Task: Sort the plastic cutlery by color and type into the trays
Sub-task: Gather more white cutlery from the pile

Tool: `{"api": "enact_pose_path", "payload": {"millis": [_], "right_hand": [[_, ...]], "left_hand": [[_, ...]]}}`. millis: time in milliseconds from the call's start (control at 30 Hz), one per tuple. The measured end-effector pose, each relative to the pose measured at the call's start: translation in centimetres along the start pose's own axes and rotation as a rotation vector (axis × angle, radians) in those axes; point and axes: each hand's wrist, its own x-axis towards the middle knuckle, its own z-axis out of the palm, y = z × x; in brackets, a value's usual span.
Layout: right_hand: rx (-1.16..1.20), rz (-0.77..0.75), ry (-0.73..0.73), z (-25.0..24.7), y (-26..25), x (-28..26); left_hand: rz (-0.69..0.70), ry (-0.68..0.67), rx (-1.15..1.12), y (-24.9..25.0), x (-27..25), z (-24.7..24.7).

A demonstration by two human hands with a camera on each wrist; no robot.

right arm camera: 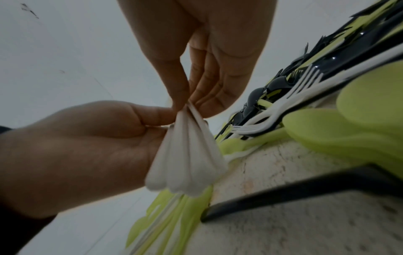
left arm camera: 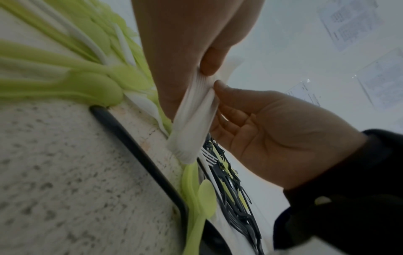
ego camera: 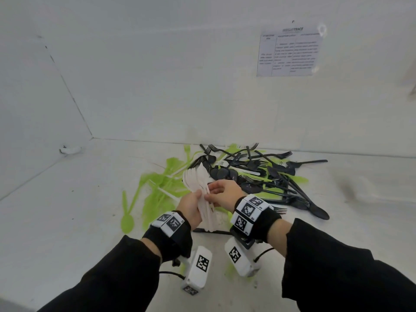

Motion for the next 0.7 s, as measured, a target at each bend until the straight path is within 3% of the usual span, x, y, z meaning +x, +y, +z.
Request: {"api": "enact_pose_path", "payload": {"millis": [200,367,533,700], "right_hand": [[-0.072,-0.022,-0.004,0.1,0.7,-0.9],[-0.145,-0.025,0.049,-0.9,1.1,-1.0],[0.01,0.04,-0.08,-1.1,0.7,-1.6],[0.038,0.065,-0.071,-0.9,1.2,-1.7]], "left_hand": [[-0.032,0.121,0.076,-1.2,-0.3,-0.4],[0.034,0.081,0.103,-1.2,-1.4,-0.1],[0.102,0.051,0.131,-1.9,-1.8,-0.1],[0.099,0.05,0.151,-2.0,-2.0,-0.7]]}}
